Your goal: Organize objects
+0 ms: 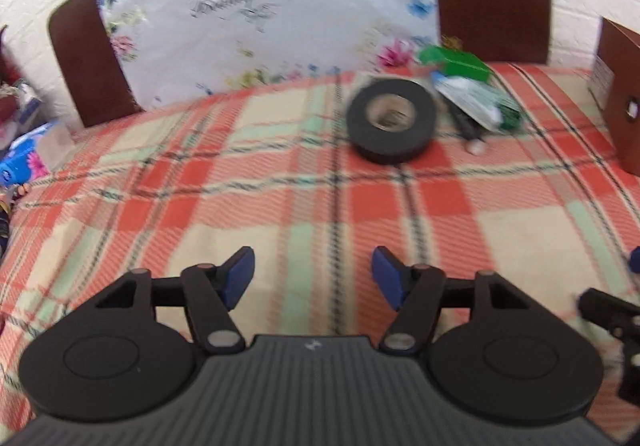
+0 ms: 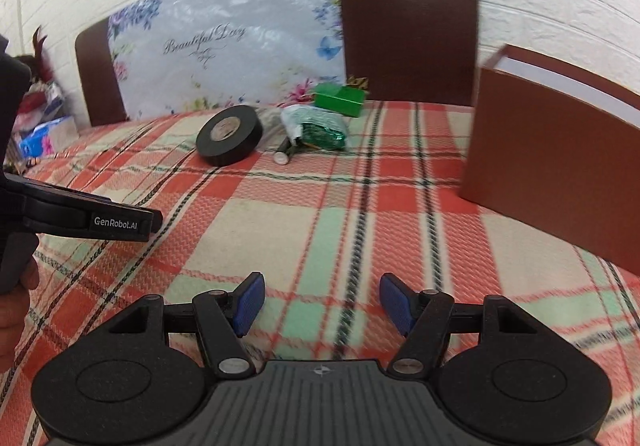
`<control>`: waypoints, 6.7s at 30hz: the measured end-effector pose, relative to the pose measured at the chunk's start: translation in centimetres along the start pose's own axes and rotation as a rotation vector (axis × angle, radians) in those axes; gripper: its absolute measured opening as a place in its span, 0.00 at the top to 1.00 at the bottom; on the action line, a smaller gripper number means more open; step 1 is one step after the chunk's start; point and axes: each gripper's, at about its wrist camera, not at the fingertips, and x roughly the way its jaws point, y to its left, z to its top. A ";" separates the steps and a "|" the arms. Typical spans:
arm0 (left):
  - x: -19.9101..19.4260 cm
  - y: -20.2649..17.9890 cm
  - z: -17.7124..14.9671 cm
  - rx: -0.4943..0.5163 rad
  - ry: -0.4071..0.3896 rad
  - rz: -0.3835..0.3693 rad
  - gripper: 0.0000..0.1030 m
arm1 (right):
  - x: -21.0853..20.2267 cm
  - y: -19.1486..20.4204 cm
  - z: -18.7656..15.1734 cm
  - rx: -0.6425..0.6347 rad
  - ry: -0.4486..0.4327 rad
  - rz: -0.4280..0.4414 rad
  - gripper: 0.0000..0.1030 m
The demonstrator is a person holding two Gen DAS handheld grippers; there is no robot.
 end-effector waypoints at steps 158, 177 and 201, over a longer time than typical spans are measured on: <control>0.3 7.9 -0.2 -0.203 0.194 -0.112 0.35 | 17.2 7.9 11.2 -0.115 -0.059 0.011 0.52; -1.8 7.1 -0.4 -0.178 0.183 -0.086 0.35 | 13.2 8.1 8.7 -0.175 -0.064 0.048 0.86; -5.4 4.2 -0.7 -0.128 0.140 -0.142 0.27 | 1.2 4.9 -0.1 -0.171 -0.026 0.028 0.86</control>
